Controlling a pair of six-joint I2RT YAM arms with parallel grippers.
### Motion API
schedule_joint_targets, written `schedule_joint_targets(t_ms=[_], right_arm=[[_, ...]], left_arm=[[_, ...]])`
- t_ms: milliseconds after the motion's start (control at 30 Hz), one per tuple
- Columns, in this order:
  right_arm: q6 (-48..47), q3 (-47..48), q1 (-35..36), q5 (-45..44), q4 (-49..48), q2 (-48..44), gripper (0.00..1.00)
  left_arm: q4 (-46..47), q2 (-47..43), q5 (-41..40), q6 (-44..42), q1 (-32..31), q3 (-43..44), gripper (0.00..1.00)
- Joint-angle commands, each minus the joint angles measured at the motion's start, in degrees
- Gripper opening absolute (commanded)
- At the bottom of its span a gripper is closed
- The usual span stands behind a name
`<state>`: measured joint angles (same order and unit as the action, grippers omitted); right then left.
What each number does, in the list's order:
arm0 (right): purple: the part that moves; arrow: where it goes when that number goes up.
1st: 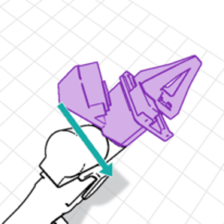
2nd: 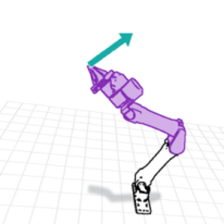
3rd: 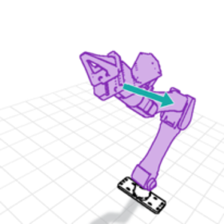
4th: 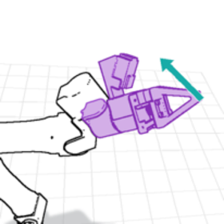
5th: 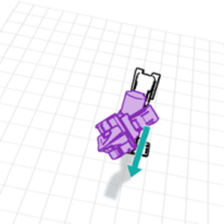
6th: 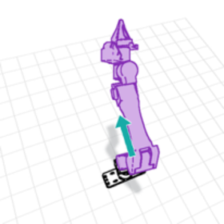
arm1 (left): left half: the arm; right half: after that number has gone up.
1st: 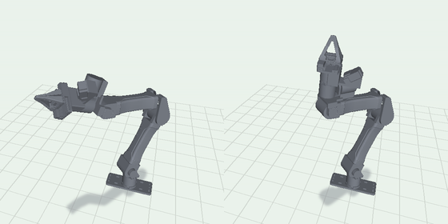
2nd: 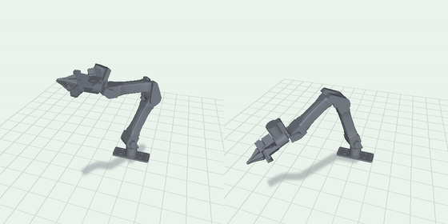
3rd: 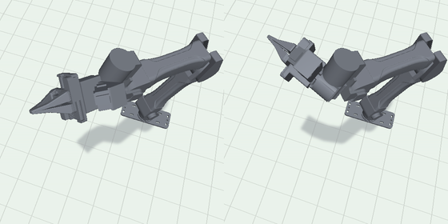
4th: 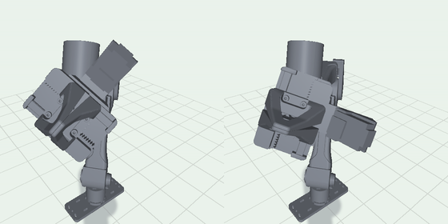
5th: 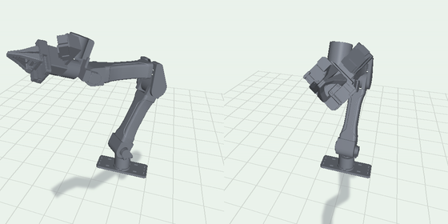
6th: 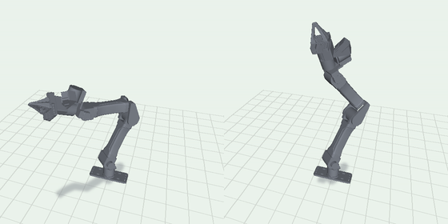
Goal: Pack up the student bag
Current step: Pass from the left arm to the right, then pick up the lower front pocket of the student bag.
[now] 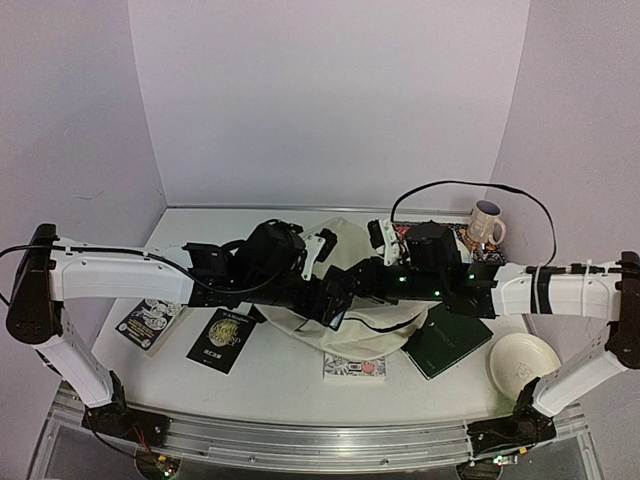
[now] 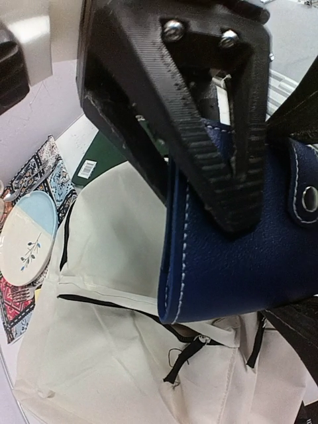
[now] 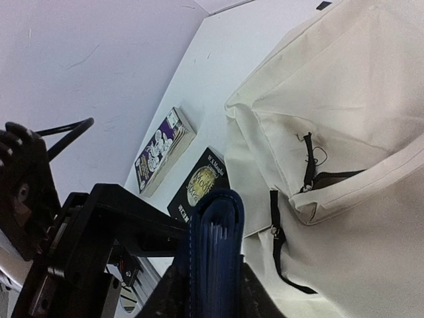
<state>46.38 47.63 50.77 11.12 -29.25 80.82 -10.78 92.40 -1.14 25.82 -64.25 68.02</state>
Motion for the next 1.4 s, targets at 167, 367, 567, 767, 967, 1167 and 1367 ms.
schedule_joint_targets(t_ms=[167, 367, 567, 767, 967, 1167, 1367], right_arm=[[-0.59, -3.09, -5.26, 2.66, -2.23, -6.04, 0.00], [-1.27, -6.32, -11.76, 2.97, -1.55, -10.98, 0.00], [-2.14, -9.28, -18.12, 3.85, -0.06, -14.54, 0.00], [-3.49, -10.44, -19.63, 4.48, 0.96, -16.10, 0.00], [-3.29, -11.69, -19.62, 4.83, 0.88, -15.95, 0.00], [-3.75, -11.52, -19.60, 5.49, 1.04, -16.11, 0.00], [-3.97, -11.16, -19.60, 6.32, 1.04, -15.31, 0.00]], left_arm=[[2.99, -0.62, -7.65, -6.62, -0.18, -0.96, 0.84], [-2.61, 2.71, -15.50, -10.55, 0.84, 3.84, 0.91], [-9.38, 12.12, -16.84, -13.26, 5.32, 12.84, 0.91], [-17.15, 20.75, -16.91, -16.65, 9.22, 22.79, 0.90], [-21.94, 28.67, -12.00, -20.58, 10.11, 29.89, 0.91], [-23.22, 30.63, -4.65, -21.96, 10.06, 33.05, 0.91], [-24.16, 31.85, -4.47, -23.76, 9.65, 34.09, 0.92]])
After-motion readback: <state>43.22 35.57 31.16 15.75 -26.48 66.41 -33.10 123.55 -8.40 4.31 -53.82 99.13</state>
